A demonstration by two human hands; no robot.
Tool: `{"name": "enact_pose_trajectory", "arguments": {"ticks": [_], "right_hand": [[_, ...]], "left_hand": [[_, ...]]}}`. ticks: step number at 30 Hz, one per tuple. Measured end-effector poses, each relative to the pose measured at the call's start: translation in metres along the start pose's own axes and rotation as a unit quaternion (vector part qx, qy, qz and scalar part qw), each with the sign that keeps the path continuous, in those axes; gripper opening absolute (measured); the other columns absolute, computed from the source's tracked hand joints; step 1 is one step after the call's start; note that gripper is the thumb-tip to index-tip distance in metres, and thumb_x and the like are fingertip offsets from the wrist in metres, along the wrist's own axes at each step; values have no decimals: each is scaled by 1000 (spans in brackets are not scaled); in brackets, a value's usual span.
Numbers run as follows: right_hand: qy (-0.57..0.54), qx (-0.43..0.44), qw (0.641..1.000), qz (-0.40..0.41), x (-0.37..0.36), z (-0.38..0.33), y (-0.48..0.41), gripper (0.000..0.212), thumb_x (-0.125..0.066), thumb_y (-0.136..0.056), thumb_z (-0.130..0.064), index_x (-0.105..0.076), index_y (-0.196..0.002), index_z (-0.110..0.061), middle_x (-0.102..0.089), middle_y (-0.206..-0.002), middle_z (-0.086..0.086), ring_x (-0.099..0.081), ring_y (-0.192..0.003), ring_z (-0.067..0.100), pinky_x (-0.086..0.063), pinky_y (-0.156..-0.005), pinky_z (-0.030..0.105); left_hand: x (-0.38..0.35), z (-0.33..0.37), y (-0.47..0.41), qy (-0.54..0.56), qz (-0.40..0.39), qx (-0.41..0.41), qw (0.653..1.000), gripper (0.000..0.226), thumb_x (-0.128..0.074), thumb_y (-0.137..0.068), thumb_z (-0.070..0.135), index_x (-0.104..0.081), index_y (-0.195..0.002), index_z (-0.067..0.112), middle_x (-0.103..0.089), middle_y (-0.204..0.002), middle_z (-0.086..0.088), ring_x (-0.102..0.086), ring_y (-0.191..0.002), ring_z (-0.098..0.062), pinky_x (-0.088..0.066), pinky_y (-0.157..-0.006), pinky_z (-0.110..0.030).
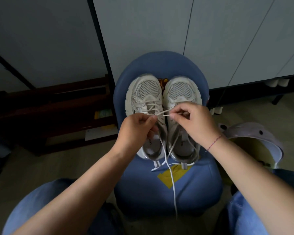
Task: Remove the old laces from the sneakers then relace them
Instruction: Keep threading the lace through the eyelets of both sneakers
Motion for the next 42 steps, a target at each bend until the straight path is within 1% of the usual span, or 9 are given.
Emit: {"name": "enact_pose_trajectory", "arguments": {"ticks": [5, 10, 18, 20, 23, 28, 31, 37, 42], "right_hand": [[58, 11, 998, 13, -4, 7, -6, 3, -71, -82, -12, -73, -81, -13, -61, -81, -5, -52, -71, 4, -37, -66, 8], [131, 47, 990, -1, -15, 5, -8, 2, -70, -82, -11, -73, -82, -10, -62, -83, 1, -55, -79, 15, -43, -72, 28], [164, 79, 983, -9, -23, 0, -13, 3, -75, -75, -8, -73, -75, -9, -62, -76, 6, -60, -73, 25, -42, -67, 29], [157, 79, 984, -11, -25, 2, -14, 2, -74, -75, -7, -72, -75, -8, -63, -77, 6, -60, -73, 26, -42, -67, 29], [144, 74, 987, -18, -29, 3, -15, 1, -72, -77, -7, -72, -76, -8, -62, -78, 6, -60, -75, 27, -43, -67, 30], [111, 44, 993, -25, -26, 3, -16, 6, -70, -82, -8, -74, -86, -8, -60, -87, 4, -56, -82, 19, -44, -75, 28], [113, 32, 992, -54, -21, 3, -19, 16, -67, -84, -6, -72, -99, -6, -57, -96, 2, -54, -82, 13, -35, -77, 17], [107, 32, 993, -31, -25, 6, -16, 3, -70, -82, -7, -73, -82, -6, -56, -89, 1, -53, -85, 14, -41, -78, 23], [68, 29, 997, -38, -25, 8, -16, 5, -70, -82, -8, -73, -83, -11, -57, -90, -5, -58, -88, 15, -44, -82, 23]], "left_hand": [[-5, -4, -1, 34, -10, 45, 998, 25, -56, -100, 20, -69, -80, 15, -72, -69, -8, -65, -66, -26, -57, -64, -30], [-12, -6, -4, 85, -8, 89, 992, 24, -49, -102, 14, -66, -85, 10, -68, -68, -10, -58, -57, -20, -54, -55, -25], [-19, -8, 4, 71, 0, 73, 995, 18, -57, -93, 26, -67, -83, 14, -68, -75, -14, -64, -75, -21, -56, -87, -52], [-24, -7, 9, 88, -21, 78, 993, 25, -57, -84, 30, -66, -83, 7, -63, -78, -18, -56, -77, -21, -50, -78, -44], [-28, -12, 8, 200, -23, 119, 972, 25, -50, -98, 5, -67, -80, 8, -64, -79, -13, -60, -80, -24, -53, -75, -30], [-26, -23, -2, 276, -61, 171, 944, 28, -40, -101, -3, -59, -120, 2, -70, -92, -14, -69, -84, -22, -56, -83, -31], [-25, -29, -8, 276, -76, 184, 940, 29, -39, -103, 0, -57, -126, 2, -71, -94, -13, -71, -82, -20, -59, -78, -28], [-26, -31, -16, 271, -90, 184, 941, 20, -45, -102, 3, -64, -102, 7, -74, -77, -6, -73, -70, -13, -59, -70, -23], [-28, -32, -18, 246, -101, 168, 949, 14, -55, -99, 10, -67, -95, 5, -73, -76, -5, -72, -69, -11, -59, -66, -19]]}}
Point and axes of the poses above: each hand's wrist, its own y-axis away from the middle knuckle, its own x-axis out of the back of the hand, z = x × y, the point moved 6 cm from there along -y, towards the middle knuckle
